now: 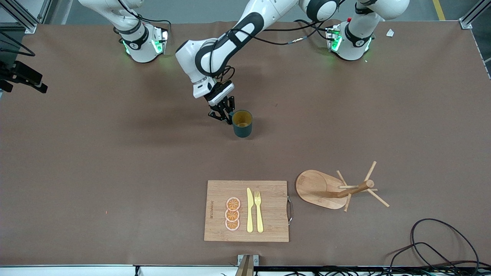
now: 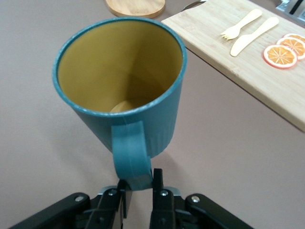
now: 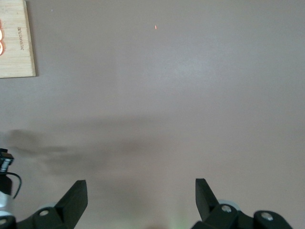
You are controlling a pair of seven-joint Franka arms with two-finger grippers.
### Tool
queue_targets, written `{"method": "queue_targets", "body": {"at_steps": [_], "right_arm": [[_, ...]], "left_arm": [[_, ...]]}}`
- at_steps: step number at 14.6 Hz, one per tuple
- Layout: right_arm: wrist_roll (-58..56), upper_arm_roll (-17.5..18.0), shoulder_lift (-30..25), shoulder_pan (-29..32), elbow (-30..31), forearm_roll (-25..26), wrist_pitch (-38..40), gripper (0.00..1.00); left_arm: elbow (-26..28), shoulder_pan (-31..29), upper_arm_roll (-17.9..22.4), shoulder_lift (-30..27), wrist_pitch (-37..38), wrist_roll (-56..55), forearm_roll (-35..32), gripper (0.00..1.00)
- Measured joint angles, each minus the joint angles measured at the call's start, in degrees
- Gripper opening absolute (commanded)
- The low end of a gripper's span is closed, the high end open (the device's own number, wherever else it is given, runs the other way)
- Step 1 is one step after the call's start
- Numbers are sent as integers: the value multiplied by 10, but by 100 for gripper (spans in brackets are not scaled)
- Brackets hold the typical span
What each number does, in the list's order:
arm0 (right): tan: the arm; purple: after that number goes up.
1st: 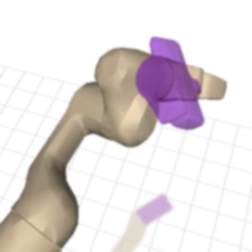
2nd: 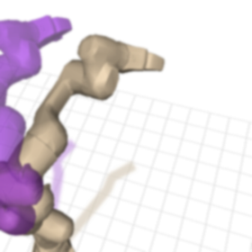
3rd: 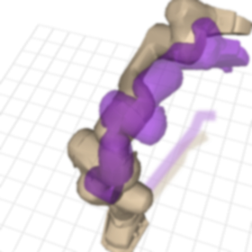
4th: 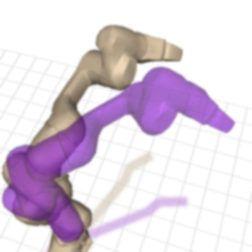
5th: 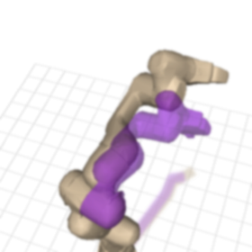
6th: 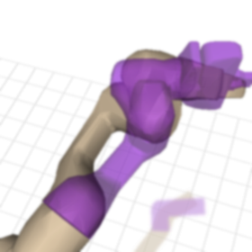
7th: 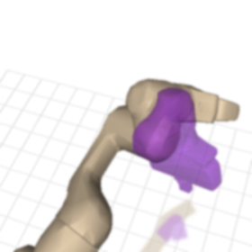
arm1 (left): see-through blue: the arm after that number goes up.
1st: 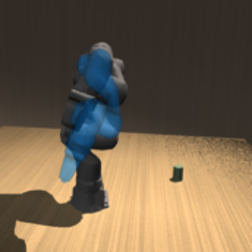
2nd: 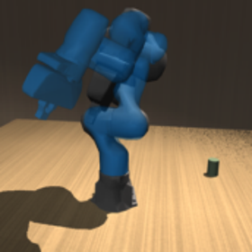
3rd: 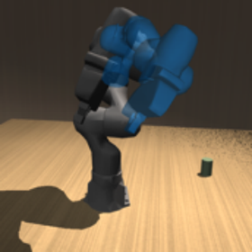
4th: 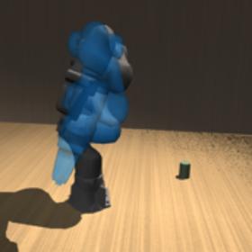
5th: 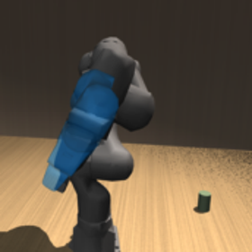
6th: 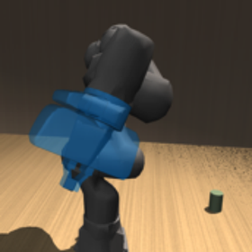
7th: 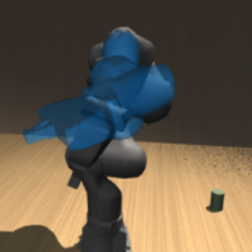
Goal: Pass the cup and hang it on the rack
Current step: 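Lift the mug by its handle and carry it to the rack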
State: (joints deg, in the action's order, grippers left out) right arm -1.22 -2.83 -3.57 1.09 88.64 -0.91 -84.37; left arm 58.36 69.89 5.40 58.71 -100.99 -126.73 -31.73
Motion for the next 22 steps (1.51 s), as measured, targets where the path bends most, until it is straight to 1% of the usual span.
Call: {"method": "queue_targets", "body": {"at_steps": [2, 7, 12, 15, 18, 22], "right_arm": [[-5, 0, 0, 0, 1, 0, 2, 100], [-16, 0, 0, 0, -3, 2, 5, 100], [-26, 1, -1, 0, -16, 14, 9, 100], [-28, 1, -1, 0, -16, 14, 16, 100], [-28, 0, -1, 0, -17, 14, 33, 100], [-29, 0, -1, 0, -17, 14, 35, 100]], "left_arm": [[-1, -22, 0, -27, -1, 22, 53, 0], [-6, -81, 0, -109, -29, 99, 221, 0], [-6, -177, 2, -214, -61, 213, 424, 0], [7, -230, 2, -245, -79, 272, 534, 0], [50, -274, 2, -273, -106, 354, 643, 0], [151, -332, 2, -335, -124, 496, 767, 0]]}}
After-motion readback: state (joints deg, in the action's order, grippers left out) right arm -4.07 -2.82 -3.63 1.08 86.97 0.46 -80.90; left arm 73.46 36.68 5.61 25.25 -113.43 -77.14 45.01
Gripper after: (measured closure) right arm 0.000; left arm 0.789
